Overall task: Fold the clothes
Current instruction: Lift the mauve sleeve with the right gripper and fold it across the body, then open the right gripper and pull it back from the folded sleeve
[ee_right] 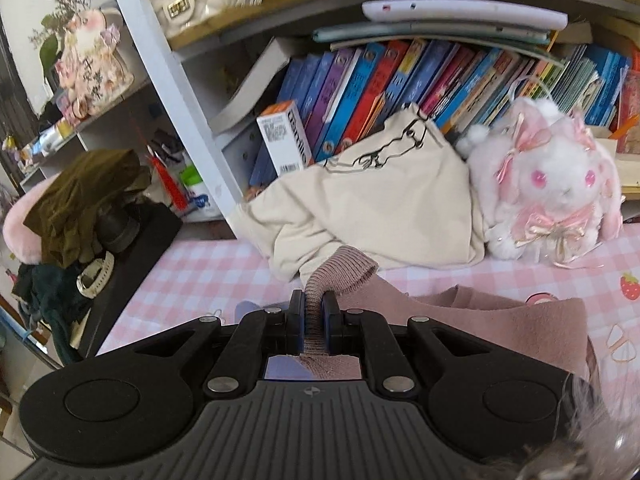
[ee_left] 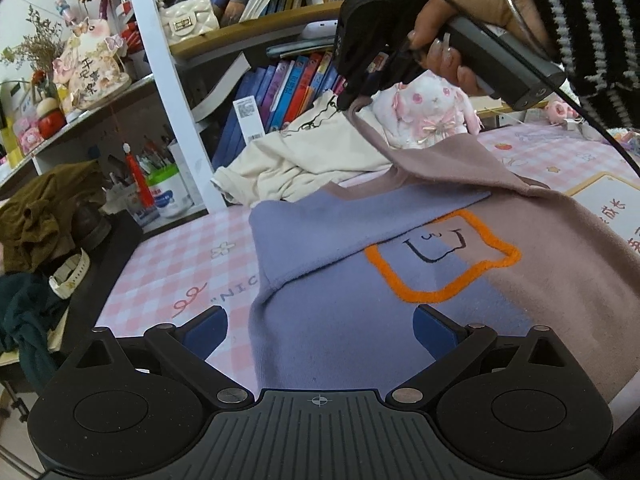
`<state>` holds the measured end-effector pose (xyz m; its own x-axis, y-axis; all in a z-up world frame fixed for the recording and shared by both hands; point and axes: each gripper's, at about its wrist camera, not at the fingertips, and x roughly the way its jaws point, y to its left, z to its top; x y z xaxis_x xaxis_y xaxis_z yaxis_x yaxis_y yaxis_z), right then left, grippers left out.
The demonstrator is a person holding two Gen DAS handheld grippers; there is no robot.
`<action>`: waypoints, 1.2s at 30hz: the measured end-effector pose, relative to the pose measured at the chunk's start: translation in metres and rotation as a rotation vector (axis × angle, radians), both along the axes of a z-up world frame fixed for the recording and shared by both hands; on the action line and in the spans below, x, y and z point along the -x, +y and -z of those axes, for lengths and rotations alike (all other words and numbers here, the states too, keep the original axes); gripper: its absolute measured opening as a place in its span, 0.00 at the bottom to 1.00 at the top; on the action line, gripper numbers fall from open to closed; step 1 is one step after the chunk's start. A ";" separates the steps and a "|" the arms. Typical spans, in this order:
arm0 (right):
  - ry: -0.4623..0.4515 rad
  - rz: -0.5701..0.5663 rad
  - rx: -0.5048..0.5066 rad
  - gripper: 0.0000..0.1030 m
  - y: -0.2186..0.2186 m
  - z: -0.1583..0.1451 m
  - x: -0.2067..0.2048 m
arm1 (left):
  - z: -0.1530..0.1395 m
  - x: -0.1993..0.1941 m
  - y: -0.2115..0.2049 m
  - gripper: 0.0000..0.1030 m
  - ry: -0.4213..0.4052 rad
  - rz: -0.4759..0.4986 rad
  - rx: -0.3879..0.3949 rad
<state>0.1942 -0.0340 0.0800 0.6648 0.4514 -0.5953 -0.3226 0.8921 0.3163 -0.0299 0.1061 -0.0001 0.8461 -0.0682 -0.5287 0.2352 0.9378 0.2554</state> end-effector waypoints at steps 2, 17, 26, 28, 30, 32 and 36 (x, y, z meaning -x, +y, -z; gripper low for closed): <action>0.014 -0.008 0.004 0.09 0.004 0.004 -0.003 | 0.000 -0.001 0.001 0.98 0.003 -0.003 0.000; 0.039 -0.020 -0.005 0.42 -0.018 0.016 0.019 | 0.000 -0.003 -0.004 0.98 0.016 0.018 -0.024; 0.104 0.053 0.090 0.50 -0.088 0.040 0.087 | 0.002 -0.016 0.002 0.98 0.052 -0.017 -0.028; 0.111 0.087 0.177 0.50 -0.106 0.051 0.111 | 0.003 -0.018 0.009 0.98 0.072 -0.029 -0.016; 0.125 0.132 0.258 0.50 -0.125 0.062 0.134 | 0.004 -0.018 0.016 0.98 0.097 -0.038 0.002; 0.161 0.172 0.285 0.50 -0.141 0.073 0.154 | 0.006 -0.018 0.024 0.98 0.123 -0.046 0.021; 0.232 0.222 0.248 0.50 -0.161 0.087 0.189 | 0.008 -0.017 0.034 0.98 0.143 -0.078 0.038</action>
<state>0.0056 -0.1948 -0.0074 0.5649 0.1358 -0.8139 -0.0584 0.9905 0.1248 -0.0134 0.1404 -0.0083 0.7659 -0.0274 -0.6424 0.1925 0.9630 0.1884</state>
